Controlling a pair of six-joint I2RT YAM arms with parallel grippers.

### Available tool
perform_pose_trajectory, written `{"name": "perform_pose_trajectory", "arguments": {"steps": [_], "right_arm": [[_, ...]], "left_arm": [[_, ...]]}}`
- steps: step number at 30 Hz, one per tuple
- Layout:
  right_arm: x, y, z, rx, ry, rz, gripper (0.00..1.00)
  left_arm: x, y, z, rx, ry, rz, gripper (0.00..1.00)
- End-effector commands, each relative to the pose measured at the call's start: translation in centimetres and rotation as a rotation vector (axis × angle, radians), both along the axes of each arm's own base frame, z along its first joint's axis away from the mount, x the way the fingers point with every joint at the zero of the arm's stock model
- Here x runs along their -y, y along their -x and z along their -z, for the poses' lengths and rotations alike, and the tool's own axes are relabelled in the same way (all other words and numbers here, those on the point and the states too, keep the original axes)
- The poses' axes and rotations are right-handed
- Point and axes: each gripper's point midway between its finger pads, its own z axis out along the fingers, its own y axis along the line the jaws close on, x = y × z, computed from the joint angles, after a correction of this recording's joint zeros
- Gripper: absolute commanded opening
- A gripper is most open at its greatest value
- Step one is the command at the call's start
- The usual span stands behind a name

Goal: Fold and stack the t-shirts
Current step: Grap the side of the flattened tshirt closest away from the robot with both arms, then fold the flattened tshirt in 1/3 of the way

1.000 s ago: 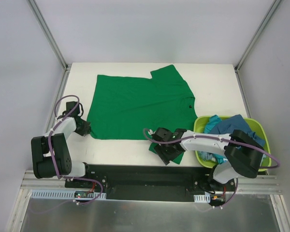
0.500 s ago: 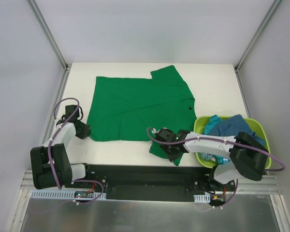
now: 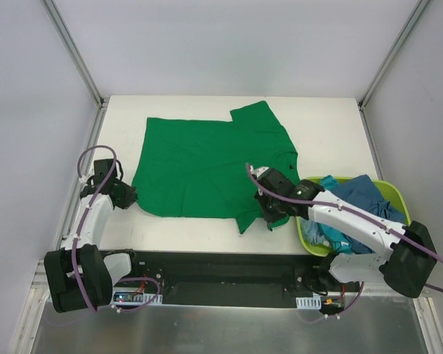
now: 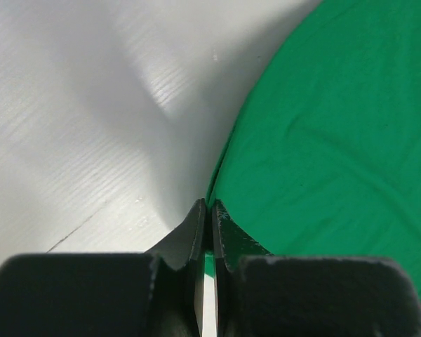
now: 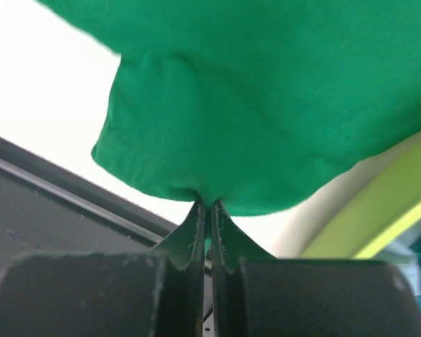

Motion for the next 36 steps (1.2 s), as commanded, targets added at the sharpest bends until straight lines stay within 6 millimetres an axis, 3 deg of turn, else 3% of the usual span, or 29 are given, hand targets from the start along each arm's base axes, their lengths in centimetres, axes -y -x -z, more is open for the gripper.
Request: {"name": "perform_pose_trajectory", "arguments": {"steps": [1, 8, 14, 19, 26, 36], "right_arm": [[0.7, -3.9, -3.5, 0.087, -0.001, 0.023, 0.0], [1.8, -9.9, -6.7, 0.152, -0.002, 0.087, 0.0], [2.2, -13.7, -7.6, 0.126, 0.007, 0.083, 0.0], [2.7, -17.3, -7.2, 0.095, 0.006, 0.127, 0.0], [2.8, -21.9, -5.1, 0.067, -0.01, 0.135, 0.0], [3.4, -28.6, -1.8, 0.068, -0.002, 0.164, 0.05]], "left_arm": [[0.5, -2.2, -2.7, 0.054, 0.046, 0.007, 0.0], [1.0, -5.5, -3.4, 0.031, 0.101, 0.042, 0.0], [0.9, -8.5, -3.7, 0.02, 0.123, 0.072, 0.0], [0.5, -10.3, -2.5, -0.025, 0.131, 0.063, 0.0], [0.5, -13.7, -1.2, -0.052, 0.159, 0.101, 0.0], [-0.9, -15.2, 0.6, -0.094, 0.11, 0.053, 0.0]]}}
